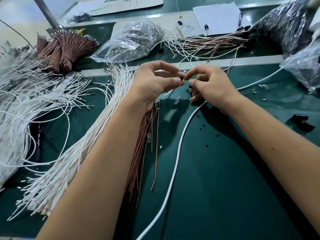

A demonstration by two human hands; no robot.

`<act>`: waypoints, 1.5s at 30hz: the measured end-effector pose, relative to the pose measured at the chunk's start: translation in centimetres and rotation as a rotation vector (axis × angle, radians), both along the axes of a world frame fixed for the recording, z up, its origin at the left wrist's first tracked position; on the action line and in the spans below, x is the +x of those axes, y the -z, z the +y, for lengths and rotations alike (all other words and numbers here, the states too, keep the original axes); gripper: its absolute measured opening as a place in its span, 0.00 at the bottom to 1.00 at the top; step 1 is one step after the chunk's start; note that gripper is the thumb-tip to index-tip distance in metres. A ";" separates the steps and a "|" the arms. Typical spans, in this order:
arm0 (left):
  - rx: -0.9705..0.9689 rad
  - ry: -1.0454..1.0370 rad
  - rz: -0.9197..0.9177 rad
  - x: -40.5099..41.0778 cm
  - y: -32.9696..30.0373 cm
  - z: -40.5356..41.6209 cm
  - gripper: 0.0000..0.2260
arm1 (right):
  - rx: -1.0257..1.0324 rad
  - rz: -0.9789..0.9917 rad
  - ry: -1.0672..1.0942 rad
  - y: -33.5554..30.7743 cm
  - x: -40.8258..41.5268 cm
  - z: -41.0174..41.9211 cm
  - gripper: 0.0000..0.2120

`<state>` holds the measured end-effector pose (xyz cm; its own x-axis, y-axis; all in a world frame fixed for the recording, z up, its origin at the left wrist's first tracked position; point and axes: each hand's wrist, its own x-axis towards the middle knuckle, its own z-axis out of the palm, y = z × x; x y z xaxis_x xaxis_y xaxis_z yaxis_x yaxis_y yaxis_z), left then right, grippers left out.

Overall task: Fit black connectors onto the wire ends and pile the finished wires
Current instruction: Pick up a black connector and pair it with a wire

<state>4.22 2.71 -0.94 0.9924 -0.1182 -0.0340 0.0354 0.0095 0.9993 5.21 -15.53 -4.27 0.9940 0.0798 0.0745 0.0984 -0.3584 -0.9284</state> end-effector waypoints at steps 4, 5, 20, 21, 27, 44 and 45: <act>0.337 -0.178 -0.139 0.1 1.0 -1.2 0.08 | 0.047 -0.023 -0.042 0.0 -0.2 -0.2 0.18; 0.310 -0.205 -0.108 0.0 1.2 -1.4 0.07 | 0.055 -0.044 -0.043 0.1 -0.3 -0.4 0.16; -0.059 -0.146 0.003 -0.8 1.8 -1.2 0.10 | 0.114 -0.155 -0.136 0.6 -0.8 -1.0 0.07; -0.104 -0.132 0.031 -0.8 1.7 -1.0 0.12 | 0.134 -0.153 -0.136 0.6 -0.8 -1.0 0.07; -0.127 -0.111 0.060 -0.8 1.7 -0.9 0.15 | 0.190 -0.151 -0.120 0.7 -0.9 -1.1 0.05; 0.004 -0.118 -0.214 -1.4 2.5 -2.0 0.06 | 0.124 -0.151 -0.179 0.9 -0.9 -1.5 0.07; 0.037 -0.132 -0.245 -1.4 2.6 -2.1 0.06 | 0.118 -0.149 -0.189 0.9 -0.9 -1.5 0.07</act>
<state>2.86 0.66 -3.50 0.9782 0.0096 0.2075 -0.2070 -0.0383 0.9776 4.27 -17.07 -5.14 0.9398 0.2448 0.2385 0.2916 -0.2106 -0.9331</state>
